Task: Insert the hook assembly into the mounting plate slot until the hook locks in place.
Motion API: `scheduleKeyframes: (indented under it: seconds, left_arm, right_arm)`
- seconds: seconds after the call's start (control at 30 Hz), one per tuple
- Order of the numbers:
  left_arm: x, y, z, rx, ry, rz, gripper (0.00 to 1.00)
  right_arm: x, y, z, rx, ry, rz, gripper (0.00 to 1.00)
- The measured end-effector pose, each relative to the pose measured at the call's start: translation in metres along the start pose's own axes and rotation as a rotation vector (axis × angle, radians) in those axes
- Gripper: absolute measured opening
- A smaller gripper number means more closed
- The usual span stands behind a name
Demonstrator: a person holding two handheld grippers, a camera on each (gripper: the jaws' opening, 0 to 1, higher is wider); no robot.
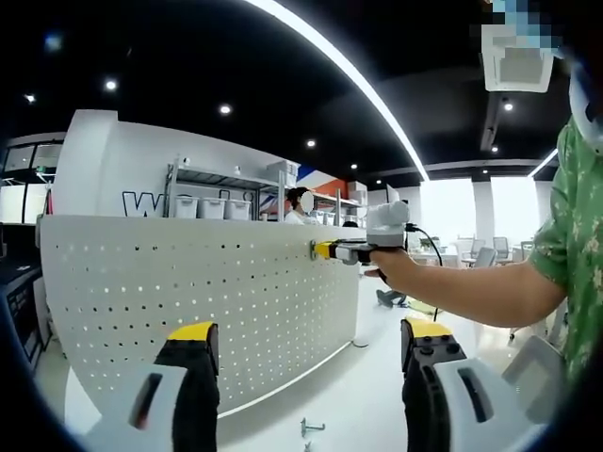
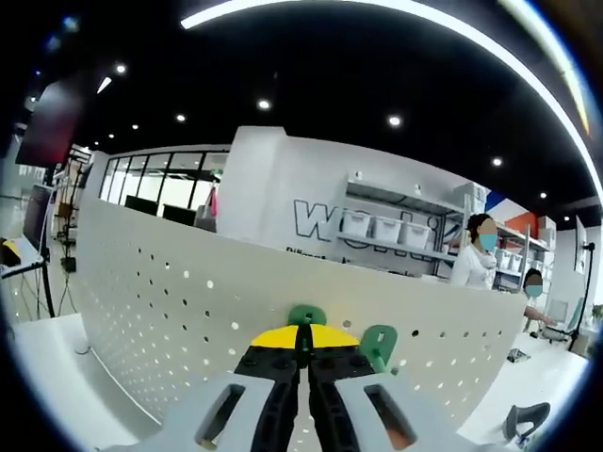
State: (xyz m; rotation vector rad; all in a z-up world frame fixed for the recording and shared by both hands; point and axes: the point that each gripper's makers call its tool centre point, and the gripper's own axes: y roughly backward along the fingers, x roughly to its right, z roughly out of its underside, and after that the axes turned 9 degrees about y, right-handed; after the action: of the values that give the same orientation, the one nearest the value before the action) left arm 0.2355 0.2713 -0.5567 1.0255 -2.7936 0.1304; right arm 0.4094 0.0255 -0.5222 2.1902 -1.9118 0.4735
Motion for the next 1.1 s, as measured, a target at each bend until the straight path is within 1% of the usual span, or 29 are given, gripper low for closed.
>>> scheduleKeyframes:
  seconds: [0.17, 0.2, 0.23, 0.27, 0.3, 0.37, 0.47, 0.5, 0.57, 0.77, 0.83, 1.1]
  left_arm:
    - [0.000, 0.000, 0.000, -0.002, -0.001, -0.003, 0.80]
    - [0.000, 0.001, -0.001, 0.000, -0.003, -0.003, 0.80]
    - [0.000, 0.001, -0.001, 0.000, -0.003, -0.003, 0.80]
    - [0.000, 0.001, -0.002, 0.002, -0.002, -0.002, 0.80]
    - [0.000, 0.000, -0.001, 0.002, -0.002, -0.001, 0.80]
    - [0.001, 0.000, -0.001, 0.000, 0.000, 0.002, 0.80]
    - [0.003, -0.001, -0.001, 0.002, -0.001, 0.006, 0.80]
    - [0.003, -0.001, -0.001, 0.002, -0.002, 0.008, 0.80]
    - [0.004, -0.001, -0.001, 0.001, -0.002, 0.010, 0.80]
    - [0.002, -0.001, -0.001, 0.001, -0.002, 0.007, 0.80]
    - [0.002, -0.001, -0.001, 0.000, -0.005, 0.008, 0.80]
    - [0.001, -0.001, -0.001, 0.000, -0.003, 0.005, 0.79]
  right_arm:
    - [0.000, 0.001, -0.001, 0.007, -0.007, -0.001, 0.00]
    - [0.002, 0.003, -0.005, 0.023, -0.002, 0.011, 0.00]
    - [0.000, 0.005, -0.008, 0.031, 0.000, 0.000, 0.00]
    - [0.002, 0.005, -0.012, 0.037, 0.031, 0.008, 0.00]
    - [-0.001, 0.003, -0.011, 0.024, 0.036, -0.009, 0.00]
    - [-0.001, 0.003, -0.013, 0.033, 0.051, -0.005, 0.00]
    - [0.004, 0.004, -0.008, 0.019, 0.016, 0.002, 0.00]
    - [0.006, 0.005, -0.007, 0.020, 0.017, 0.008, 0.00]
    - [0.006, 0.005, -0.006, 0.026, -0.020, 0.004, 0.00]
    - [0.003, 0.004, -0.010, 0.046, -0.019, 0.004, 0.00]
    - [0.005, 0.003, -0.010, 0.049, -0.017, 0.016, 0.00]
    - [0.007, 0.002, -0.007, 0.052, -0.027, 0.024, 0.00]
